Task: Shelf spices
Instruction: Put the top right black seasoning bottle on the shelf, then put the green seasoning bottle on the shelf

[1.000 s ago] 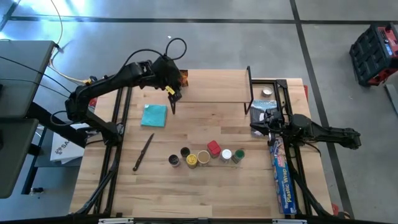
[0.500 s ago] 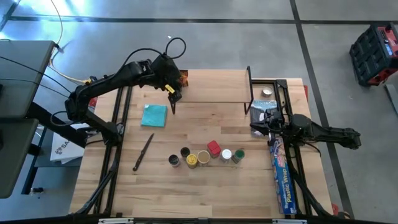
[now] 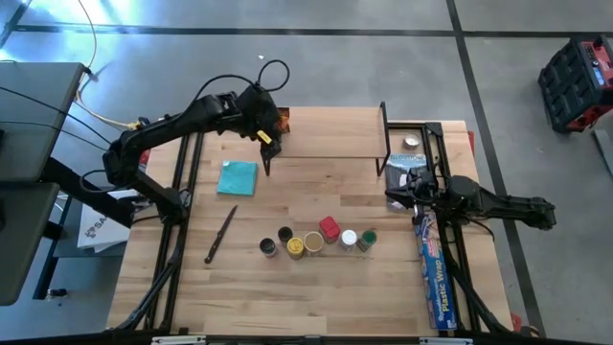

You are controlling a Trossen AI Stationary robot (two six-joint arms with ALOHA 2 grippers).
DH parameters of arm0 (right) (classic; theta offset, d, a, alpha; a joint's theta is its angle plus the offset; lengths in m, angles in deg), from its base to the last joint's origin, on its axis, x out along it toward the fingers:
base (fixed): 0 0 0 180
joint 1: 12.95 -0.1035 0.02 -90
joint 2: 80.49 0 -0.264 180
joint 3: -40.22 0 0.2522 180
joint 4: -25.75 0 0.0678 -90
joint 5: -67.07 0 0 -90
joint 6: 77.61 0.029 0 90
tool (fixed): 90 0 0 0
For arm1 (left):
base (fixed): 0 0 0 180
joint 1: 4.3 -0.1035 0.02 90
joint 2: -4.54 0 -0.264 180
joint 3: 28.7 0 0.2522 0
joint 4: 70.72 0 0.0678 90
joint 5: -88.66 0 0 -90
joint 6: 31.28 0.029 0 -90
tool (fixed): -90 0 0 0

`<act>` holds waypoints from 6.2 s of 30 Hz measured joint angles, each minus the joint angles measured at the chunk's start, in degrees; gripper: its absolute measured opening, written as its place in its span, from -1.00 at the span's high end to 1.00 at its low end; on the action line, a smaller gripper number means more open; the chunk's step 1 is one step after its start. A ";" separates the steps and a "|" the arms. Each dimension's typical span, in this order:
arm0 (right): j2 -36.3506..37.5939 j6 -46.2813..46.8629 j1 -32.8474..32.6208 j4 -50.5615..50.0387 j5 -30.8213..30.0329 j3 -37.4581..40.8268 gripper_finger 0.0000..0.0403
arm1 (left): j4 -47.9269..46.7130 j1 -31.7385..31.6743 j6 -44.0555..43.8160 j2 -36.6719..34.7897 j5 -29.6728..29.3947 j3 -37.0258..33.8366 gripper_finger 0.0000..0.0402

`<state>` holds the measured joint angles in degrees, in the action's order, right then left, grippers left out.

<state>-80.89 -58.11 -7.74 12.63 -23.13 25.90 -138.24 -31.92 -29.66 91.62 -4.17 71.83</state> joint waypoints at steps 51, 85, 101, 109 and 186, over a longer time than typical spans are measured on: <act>0.00 -0.36 0.00 0.00 0.00 0.00 1.00 | 1.42 10.74 -0.93 -17.61 -13.70 0.00 -0.33; 0.00 -0.43 0.01 0.01 0.00 -0.01 1.00 | -3.50 31.98 -8.55 -23.07 -32.41 0.00 -0.33; 0.00 -0.43 0.01 0.01 0.00 -0.01 1.00 | -5.08 32.62 -9.42 -23.03 -32.34 0.00 -0.33; 0.00 -0.43 0.00 0.01 0.00 0.00 1.00 | -5.75 35.88 -13.76 -23.28 -34.52 -2.46 -0.33; -87.17 34.22 -25.10 -60.03 -5.07 -67.95 -0.27 | 17.59 55.93 -29.63 -27.35 -46.84 -34.49 -0.33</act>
<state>-168.06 -23.88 -32.83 -47.40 -28.20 -42.05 -120.65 24.01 -59.30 64.26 -51.01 37.34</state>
